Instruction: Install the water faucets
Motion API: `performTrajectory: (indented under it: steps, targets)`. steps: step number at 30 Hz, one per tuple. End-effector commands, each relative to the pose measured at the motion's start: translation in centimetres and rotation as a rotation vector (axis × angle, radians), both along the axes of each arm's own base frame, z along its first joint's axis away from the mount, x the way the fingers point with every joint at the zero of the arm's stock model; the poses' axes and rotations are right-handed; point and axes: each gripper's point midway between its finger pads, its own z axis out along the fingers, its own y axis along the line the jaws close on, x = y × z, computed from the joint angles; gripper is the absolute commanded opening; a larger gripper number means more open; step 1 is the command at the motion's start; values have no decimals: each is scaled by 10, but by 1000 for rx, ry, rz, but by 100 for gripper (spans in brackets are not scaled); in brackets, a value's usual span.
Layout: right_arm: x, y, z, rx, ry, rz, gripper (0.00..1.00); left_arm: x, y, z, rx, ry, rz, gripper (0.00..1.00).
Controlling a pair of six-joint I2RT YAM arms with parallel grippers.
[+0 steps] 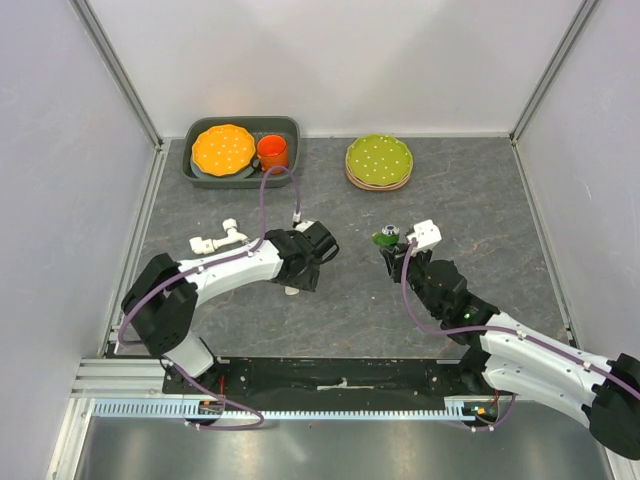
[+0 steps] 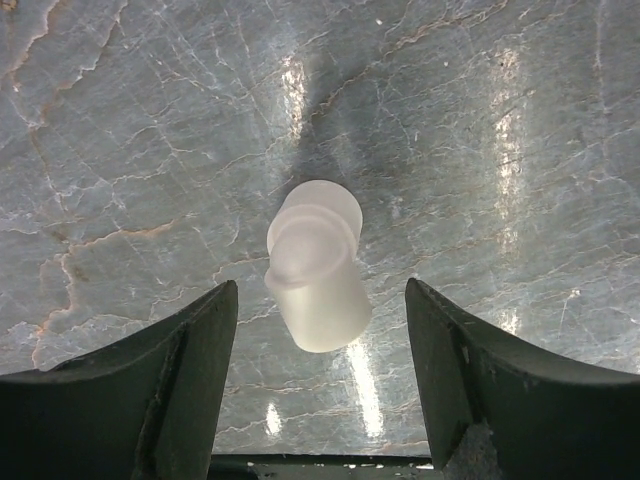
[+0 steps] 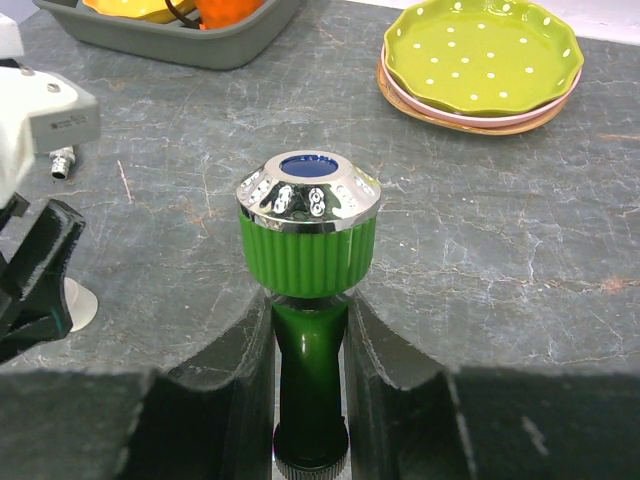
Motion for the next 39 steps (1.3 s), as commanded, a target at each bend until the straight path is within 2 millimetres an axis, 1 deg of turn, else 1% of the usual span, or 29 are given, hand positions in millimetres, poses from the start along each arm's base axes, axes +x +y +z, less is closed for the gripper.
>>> performTrajectory:
  steps: [1,6,14,23,26,33,39]
  targets:
    - [2,-4,14,49,-35,-27,0,9,-9,0,-34,-5,52,73]
    - [1,-4,16,52,-38,-24,0,10,-7,-15,-38,27,79,69]
    - [1,-5,17,57,-41,-27,0,9,-5,-24,-28,47,92,61]
    - [1,-4,17,56,-38,-22,0,5,-5,-34,-26,74,91,60]
    - [1,-4,17,56,-37,-22,0,5,-5,-37,-21,78,90,58]
    - [1,-3,16,55,-36,-19,0,7,-4,-39,-21,71,103,55]
    - [1,-3,16,56,-36,-15,0,12,-7,-30,-63,30,113,46]
